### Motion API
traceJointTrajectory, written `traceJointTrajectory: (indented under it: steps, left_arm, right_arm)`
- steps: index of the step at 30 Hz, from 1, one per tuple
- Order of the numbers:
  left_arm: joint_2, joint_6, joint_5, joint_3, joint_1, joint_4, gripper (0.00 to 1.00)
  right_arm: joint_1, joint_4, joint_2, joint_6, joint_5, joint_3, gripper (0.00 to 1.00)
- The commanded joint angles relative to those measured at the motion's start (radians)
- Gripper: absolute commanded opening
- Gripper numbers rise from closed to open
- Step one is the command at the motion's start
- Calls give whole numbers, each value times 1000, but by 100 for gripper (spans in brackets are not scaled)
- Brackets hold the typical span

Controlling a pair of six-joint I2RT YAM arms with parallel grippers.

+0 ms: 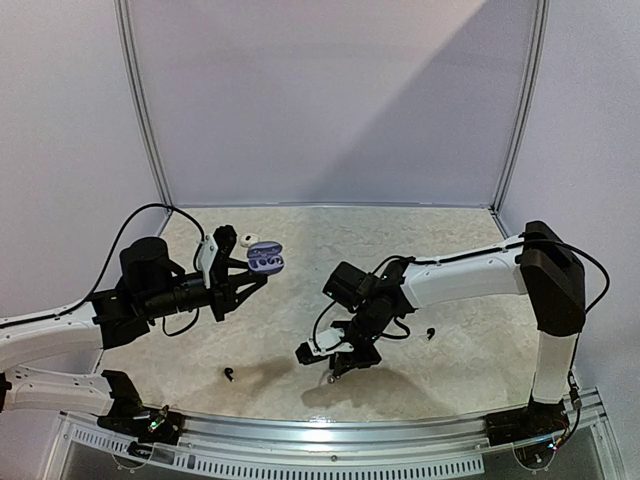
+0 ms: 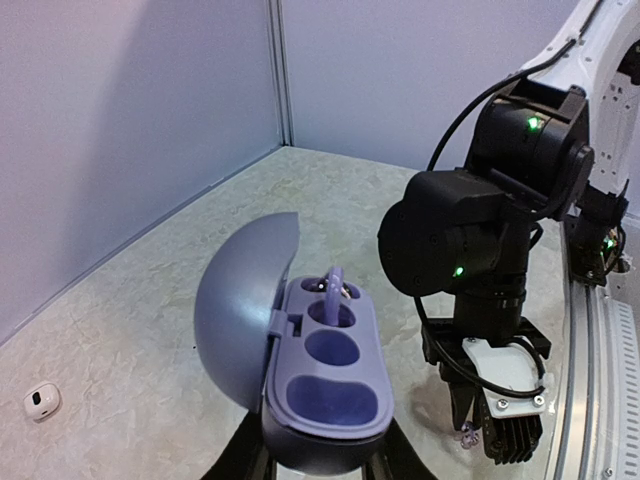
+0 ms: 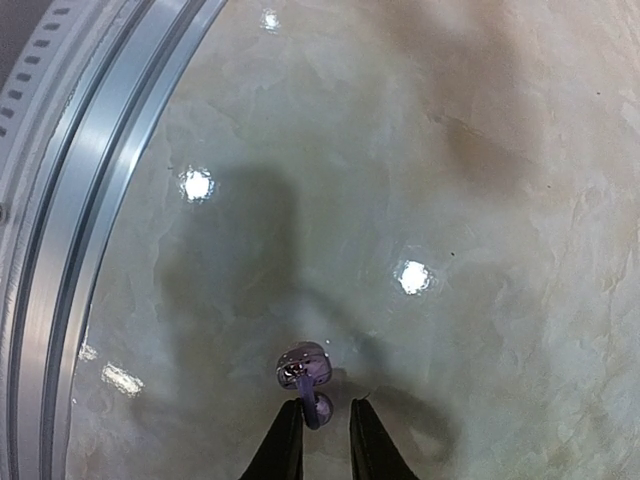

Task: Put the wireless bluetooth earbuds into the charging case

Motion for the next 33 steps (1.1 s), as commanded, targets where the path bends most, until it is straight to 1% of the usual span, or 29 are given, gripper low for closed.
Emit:
traceJointTrajectory:
  steps: [1, 7, 13, 15, 20, 25, 26, 30, 33]
  left_arm:
    - [-8, 13, -2, -11, 13, -5, 0]
    - [-8, 12, -2, -12, 13, -5, 0]
    - [-9, 16, -5, -14, 13, -7, 0]
    - [-11, 18, -6, -14, 13, -7, 0]
    - [-11, 20, -7, -14, 13, -9, 0]
    - [-15, 24, -11, -14, 15, -16, 0]
    - [-16, 23, -11, -14, 15, -15, 0]
    - [-17, 26, 9, -22, 15, 3, 0]
    - [-13, 46, 46, -26, 15, 17, 0]
  right_arm:
    - [-3, -2, 30, -6, -12, 28, 17]
    - [-1, -9, 41, -8, -12, 40, 16]
    - [-1, -34, 46, -16, -19, 48, 6]
    - [-2, -43, 46, -20, -23, 48, 1]
    - [-1, -35, 23, 6, -21, 48, 0]
    - [-23, -24, -80, 109, 3, 66, 0]
    - [-32, -26, -104, 151, 12, 78, 0]
    - [-49, -72, -242, 274, 43, 157, 0]
    - [-49, -118, -299, 358, 75, 243, 0]
